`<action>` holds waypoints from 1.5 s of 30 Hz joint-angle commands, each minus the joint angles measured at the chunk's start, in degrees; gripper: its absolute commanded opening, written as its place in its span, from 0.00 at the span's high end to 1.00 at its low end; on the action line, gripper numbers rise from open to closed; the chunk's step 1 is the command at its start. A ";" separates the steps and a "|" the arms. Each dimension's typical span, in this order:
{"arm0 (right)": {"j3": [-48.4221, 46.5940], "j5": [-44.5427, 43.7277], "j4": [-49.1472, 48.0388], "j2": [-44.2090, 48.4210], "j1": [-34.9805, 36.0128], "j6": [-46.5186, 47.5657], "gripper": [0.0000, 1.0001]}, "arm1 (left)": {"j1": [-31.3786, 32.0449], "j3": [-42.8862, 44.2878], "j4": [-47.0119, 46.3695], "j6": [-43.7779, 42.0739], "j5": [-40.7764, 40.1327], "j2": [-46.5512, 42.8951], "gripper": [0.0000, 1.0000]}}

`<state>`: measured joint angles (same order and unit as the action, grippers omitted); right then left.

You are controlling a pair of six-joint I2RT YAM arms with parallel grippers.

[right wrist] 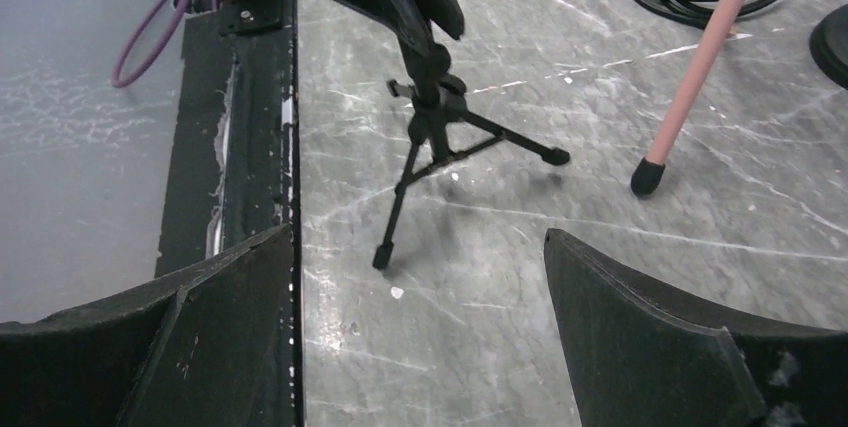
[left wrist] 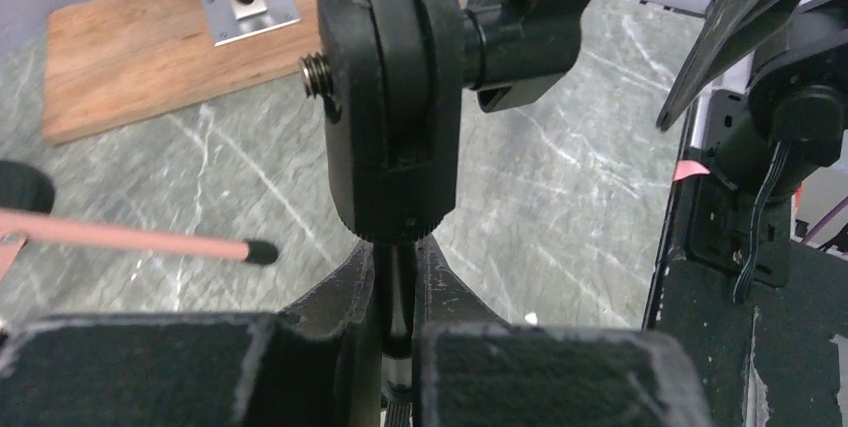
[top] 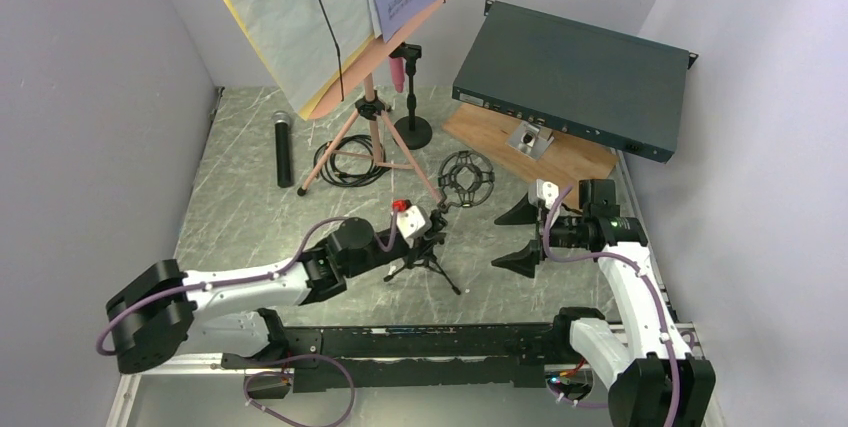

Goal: Pack up the instrument practice props
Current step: Adjust the microphone stand at the center of the board.

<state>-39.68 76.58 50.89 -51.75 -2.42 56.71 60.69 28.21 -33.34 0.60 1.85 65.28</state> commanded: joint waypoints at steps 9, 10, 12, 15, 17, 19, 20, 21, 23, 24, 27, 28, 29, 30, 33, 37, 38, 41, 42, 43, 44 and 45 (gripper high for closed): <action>1.35 -0.87 -15.05 -0.76 4.07 -17.06 0.03 | -1.00 12.60 -22.20 -4.72 11.09 15.81 1.00; 1.32 -1.14 -15.23 -0.83 4.06 -17.27 0.03 | -1.92 12.59 -23.45 -3.49 12.56 16.70 1.00; 1.45 -1.62 -15.78 -0.89 4.08 -17.78 0.03 | -4.63 11.93 -27.05 -1.07 15.64 18.55 1.00; 1.52 -1.62 -15.75 -1.19 4.09 -17.27 0.03 | -6.43 10.58 -31.22 1.35 19.01 20.55 1.00; 1.62 -1.73 -15.89 -1.45 4.09 -17.28 0.03 | -7.43 10.45 -31.21 1.70 20.73 21.38 1.00; 1.60 -1.76 -15.97 -1.74 4.16 -17.29 0.03 | -8.38 10.55 -30.05 1.77 22.18 21.80 1.00; 1.61 -1.82 -15.98 -1.82 4.17 -17.25 0.03 | -8.86 10.48 -29.62 1.76 22.81 21.89 1.00; 1.60 -1.87 -16.12 -1.86 4.17 -17.36 0.03 | -9.48 10.39 -29.38 1.96 23.72 22.05 1.00; 1.78 -2.08 -16.38 -1.95 4.21 -17.55 0.03 | -10.83 10.21 -29.09 2.83 25.38 22.41 0.99; 1.75 -2.14 -16.51 -1.95 4.21 -17.59 0.03 | -11.53 10.17 -28.72 3.24 26.21 22.58 0.97; 1.82 -2.29 -16.68 -2.12 4.20 -17.60 0.03 | -12.41 10.34 -26.47 3.39 27.59 22.51 0.89; 1.86 -2.42 -16.70 -2.14 4.20 -17.60 0.03 | -12.43 10.63 -25.11 3.03 28.00 22.31 0.85; 1.84 -2.53 -16.78 -2.22 4.24 -17.64 0.03 | -12.43 10.90 -23.40 2.74 28.37 22.00 0.80; 1.92 -2.59 -16.83 -2.26 4.18 -17.68 0.03 | -12.43 11.25 -21.83 2.39 28.67 21.67 0.74; 1.96 -2.63 -16.92 -2.40 4.26 -17.60 0.03 | -12.48 11.93 -17.57 1.42 29.12 20.16 0.59; 1.93 -2.66 -16.96 -2.59 4.21 -17.55 0.03 | -12.38 11.19 -13.56 1.28 27.96 17.34 0.45; 1.97 -2.66 -16.97 -2.57 4.20 -17.59 0.03 | -12.36 10.65 -12.92 1.45 27.57 16.23 0.42; 2.05 -2.54 -17.25 -2.57 4.27 -17.92 0.03 | -12.18 8.55 -11.30 2.72 25.20 12.50 0.35; 2.11 -2.53 -17.57 -2.61 4.24 -18.32 0.03 | -12.12 7.78 -10.53 3.33 24.11 11.06 0.32; 2.20 -2.45 -18.10 -2.66 4.26 -18.86 0.03 | -12.24 6.83 -10.13 4.12 23.02 9.50 0.30; 2.32 -2.49 -18.64 -2.66 4.32 -19.76 0.03 | -12.10 5.86 -9.88 5.01 21.84 8.00 0.28; 2.40 -2.53 -19.43 -2.70 4.27 -20.53 0.03 | -12.08 4.97 -9.75 6.17 20.52 6.55 0.25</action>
<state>-37.71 73.43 35.38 -54.39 1.61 38.33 48.27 35.88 -44.21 3.73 26.83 77.73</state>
